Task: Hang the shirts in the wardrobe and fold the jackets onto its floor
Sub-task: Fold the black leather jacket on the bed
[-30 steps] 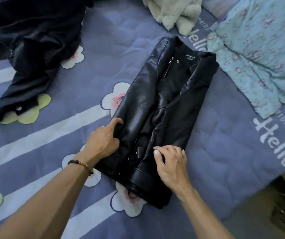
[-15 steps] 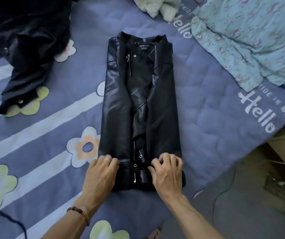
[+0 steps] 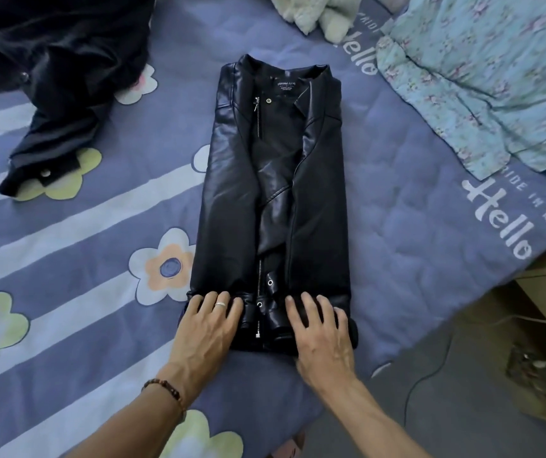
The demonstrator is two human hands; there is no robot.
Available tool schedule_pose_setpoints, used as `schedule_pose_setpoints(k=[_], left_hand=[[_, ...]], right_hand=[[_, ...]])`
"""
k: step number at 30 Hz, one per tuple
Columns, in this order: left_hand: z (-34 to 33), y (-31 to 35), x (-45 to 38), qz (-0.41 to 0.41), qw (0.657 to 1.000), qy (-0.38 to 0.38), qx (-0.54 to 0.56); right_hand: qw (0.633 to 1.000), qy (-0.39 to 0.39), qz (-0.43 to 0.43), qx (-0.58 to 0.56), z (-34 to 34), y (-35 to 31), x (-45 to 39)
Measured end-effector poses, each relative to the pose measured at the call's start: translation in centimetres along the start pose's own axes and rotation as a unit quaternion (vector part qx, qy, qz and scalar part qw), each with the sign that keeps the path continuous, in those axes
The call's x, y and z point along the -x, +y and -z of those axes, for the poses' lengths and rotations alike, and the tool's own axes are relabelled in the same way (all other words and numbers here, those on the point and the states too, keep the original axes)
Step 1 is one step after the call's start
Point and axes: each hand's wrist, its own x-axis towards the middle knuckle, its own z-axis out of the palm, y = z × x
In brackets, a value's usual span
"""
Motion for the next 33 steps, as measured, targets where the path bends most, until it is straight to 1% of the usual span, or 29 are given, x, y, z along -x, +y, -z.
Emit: schedule_pose_setpoints(k=[2,4,6,7,8,9,10,11,12,13,14,15,16,18,19,20,21,24,26,27,29,31,33], left_hand=[[1.6,-0.2,-1.3,-0.004,0.999,-0.049,0.003],[4.1,-1.1,-3.0,-0.019,0.992,-0.119,0.027],[6.5,-2.9,-5.1,-0.014,0.979,-0.179,0.093],[7.3,-3.9,-6.2,-0.012,0.968,-0.214,0.129],[8.0,-4.8,-7.4,-0.013,0.959,-0.231,0.165],[8.5,-5.7,-8.2,-0.017,0.954,-0.233,0.189],[8.5,-6.5,-8.8,-0.015,0.955,-0.216,0.203],[8.2,-7.4,-9.3,-0.008,0.962,-0.181,0.205],[7.5,-8.2,-9.5,0.004,0.969,-0.140,0.202],[6.8,-9.0,-9.4,0.025,0.973,-0.103,0.206],[5.8,-9.6,-9.1,0.048,0.972,-0.073,0.219],[5.0,-9.8,-8.6,0.075,0.966,-0.051,0.243],[4.3,-9.8,-8.2,0.112,0.954,-0.036,0.275],[3.4,-9.0,-7.4,0.205,0.918,-0.014,0.339],[3.0,-8.3,-7.2,0.230,0.910,-0.005,0.345],[2.7,-7.5,-7.0,0.234,0.914,0.000,0.332],[2.6,-6.6,-6.9,0.230,0.922,0.003,0.312],[2.7,-5.9,-7.2,0.238,0.934,-0.018,0.265],[2.3,-6.8,-7.9,0.230,0.937,-0.054,0.258],[2.1,-7.5,-8.5,0.218,0.933,-0.076,0.275],[2.2,-8.7,-9.8,0.208,0.912,-0.120,0.332],[3.0,-9.2,-10.9,0.210,0.892,-0.160,0.366],[3.8,-9.3,-11.8,0.216,0.880,-0.180,0.383]], right_hand=[[1.000,0.005,-0.010,0.008,1.1,-0.3,-1.0],[1.000,-0.020,0.002,-0.011,3.7,0.0,-1.8],[0.992,-0.111,0.041,-0.047,7.0,1.4,-3.3],[0.979,-0.173,0.047,-0.092,8.7,2.3,-4.5],[0.962,-0.231,0.040,-0.138,10.3,3.2,-6.1],[0.947,-0.267,0.027,-0.175,11.5,4.1,-7.4],[0.943,-0.273,0.025,-0.191,12.2,4.8,-8.6],[0.948,-0.257,0.032,-0.186,12.7,5.4,-9.6],[0.962,-0.219,0.032,-0.156,12.7,5.9,-10.5],[0.981,-0.156,0.029,-0.109,12.3,6.1,-10.9],[0.995,-0.084,0.007,-0.047,11.3,6.3,-10.9],[1.000,-0.012,-0.020,-0.009,10.3,6.4,-10.4],[0.997,0.063,-0.038,-0.004,9.1,6.1,-9.6],[0.973,0.230,-0.008,0.001,6.6,4.5,-7.8],[0.959,0.281,0.011,0.013,5.5,3.5,-7.1],[0.953,0.301,0.023,0.017,4.5,2.5,-6.7],[0.954,0.300,0.023,0.014,3.7,1.8,-6.4],[0.964,0.265,-0.003,-0.007,0.3,0.1,-5.1],[0.975,0.222,0.016,-0.014,-1.2,-1.1,-3.6],[0.978,0.208,0.021,-0.014,-1.4,-1.7,-3.3],[0.980,0.200,0.012,-0.021,-1.6,-2.8,-4.3],[0.976,0.214,-0.003,-0.043,-1.1,-3.1,-6.7],[0.966,0.254,-0.009,-0.053,-0.4,-3.0,-8.9]])
